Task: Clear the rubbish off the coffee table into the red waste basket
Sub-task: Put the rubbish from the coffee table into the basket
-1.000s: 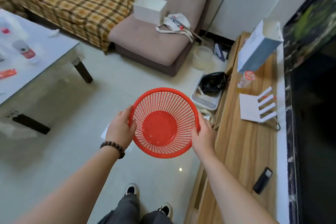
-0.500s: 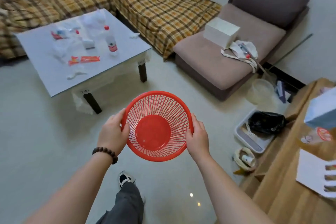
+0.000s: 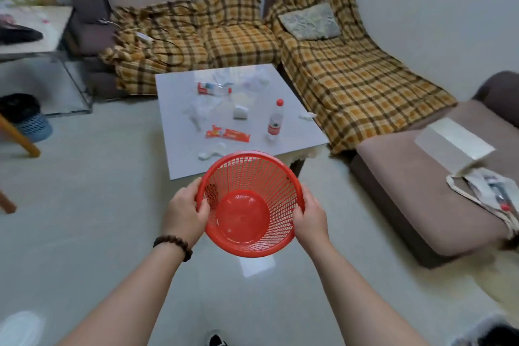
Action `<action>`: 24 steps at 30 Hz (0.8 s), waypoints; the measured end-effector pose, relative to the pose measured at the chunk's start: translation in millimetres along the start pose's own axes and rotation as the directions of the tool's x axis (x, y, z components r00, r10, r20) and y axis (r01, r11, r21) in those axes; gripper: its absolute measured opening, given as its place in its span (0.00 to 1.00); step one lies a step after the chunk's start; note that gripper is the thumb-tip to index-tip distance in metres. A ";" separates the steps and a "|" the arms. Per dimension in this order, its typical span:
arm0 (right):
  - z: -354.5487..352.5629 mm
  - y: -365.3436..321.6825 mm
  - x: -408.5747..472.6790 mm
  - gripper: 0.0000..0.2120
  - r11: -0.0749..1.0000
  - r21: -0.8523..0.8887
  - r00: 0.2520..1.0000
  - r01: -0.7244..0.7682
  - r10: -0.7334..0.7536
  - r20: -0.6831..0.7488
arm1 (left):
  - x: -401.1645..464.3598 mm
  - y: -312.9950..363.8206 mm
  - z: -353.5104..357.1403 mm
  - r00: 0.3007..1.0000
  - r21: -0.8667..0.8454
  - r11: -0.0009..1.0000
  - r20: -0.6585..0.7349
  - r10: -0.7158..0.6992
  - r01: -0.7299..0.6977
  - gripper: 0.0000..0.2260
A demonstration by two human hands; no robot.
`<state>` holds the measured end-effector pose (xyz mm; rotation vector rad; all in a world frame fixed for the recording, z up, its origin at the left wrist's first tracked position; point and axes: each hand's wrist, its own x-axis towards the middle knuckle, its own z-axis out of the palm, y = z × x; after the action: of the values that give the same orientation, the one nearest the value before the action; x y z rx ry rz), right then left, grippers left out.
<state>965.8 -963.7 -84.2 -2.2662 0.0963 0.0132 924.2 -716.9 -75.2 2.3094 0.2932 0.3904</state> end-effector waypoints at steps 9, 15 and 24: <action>74.8 -74.8 91.3 0.25 0.996 0.015 0.985 0.088 -0.089 0.146 | 71.3 -53.5 -29.6 0.971 -0.056 0.971 -0.057 -0.234 0.231 0.27; 126.9 -96.2 155.6 0.25 0.992 0.075 0.951 0.104 -0.121 0.283 | 130.4 -81.9 -32.7 0.934 -0.029 0.935 -0.051 -0.354 0.353 0.32; 232.8 -114.7 320.9 0.23 0.977 0.208 0.845 0.047 -0.150 0.513 | 272.9 -121.2 -9.9 0.850 0.107 0.851 -0.197 -0.489 0.515 0.29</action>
<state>1299.6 -732.9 -159.3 -1.9974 -0.3026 0.5497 1162.4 -539.1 -104.7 2.2398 1.0221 0.2926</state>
